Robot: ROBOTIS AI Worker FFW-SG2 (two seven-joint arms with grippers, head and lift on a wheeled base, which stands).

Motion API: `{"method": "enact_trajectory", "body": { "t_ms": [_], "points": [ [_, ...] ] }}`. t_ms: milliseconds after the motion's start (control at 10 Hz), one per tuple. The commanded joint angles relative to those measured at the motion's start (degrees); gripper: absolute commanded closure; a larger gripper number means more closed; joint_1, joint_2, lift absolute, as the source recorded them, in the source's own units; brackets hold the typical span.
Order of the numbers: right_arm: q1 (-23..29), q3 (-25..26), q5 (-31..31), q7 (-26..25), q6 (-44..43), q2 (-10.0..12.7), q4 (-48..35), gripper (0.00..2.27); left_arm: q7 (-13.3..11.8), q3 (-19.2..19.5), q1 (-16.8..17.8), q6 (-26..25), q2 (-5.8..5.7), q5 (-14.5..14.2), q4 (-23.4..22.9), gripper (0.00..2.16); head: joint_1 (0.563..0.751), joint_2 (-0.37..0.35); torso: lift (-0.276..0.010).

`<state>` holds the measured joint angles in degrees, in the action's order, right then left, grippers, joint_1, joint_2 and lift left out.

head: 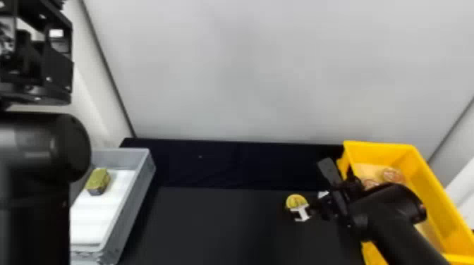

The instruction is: Pick up the round yellow can and place it in the yellow rectangular box

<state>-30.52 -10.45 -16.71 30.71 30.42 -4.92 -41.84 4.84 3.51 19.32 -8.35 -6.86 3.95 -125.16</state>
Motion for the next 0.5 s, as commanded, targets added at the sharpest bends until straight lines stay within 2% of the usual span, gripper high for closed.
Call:
{"method": "enact_trajectory", "body": {
  "t_ms": [0, 200, 400],
  "points": [
    [0.5, 0.2, 0.0, 0.2, 0.8, -0.1, -0.9, 0.65, 0.0, 0.0, -0.1, -0.1, 0.09, 0.0, 0.0, 0.14, 0.663, 0.054, -0.007],
    [3.4, 0.9, -1.0, 0.2, 7.9, -0.3, -9.4, 0.65, -0.1, 0.3, -0.4, -0.5, -0.09, 0.0, -0.5, 0.14, 0.663, 0.054, -0.007],
    [7.0, 2.1, -1.0, 0.9, 18.1, -1.2, -23.2, 0.65, -0.1, 1.0, -1.1, -1.1, -0.26, -0.1, -1.1, 0.14, 0.663, 0.054, -0.007]
  ]
}}
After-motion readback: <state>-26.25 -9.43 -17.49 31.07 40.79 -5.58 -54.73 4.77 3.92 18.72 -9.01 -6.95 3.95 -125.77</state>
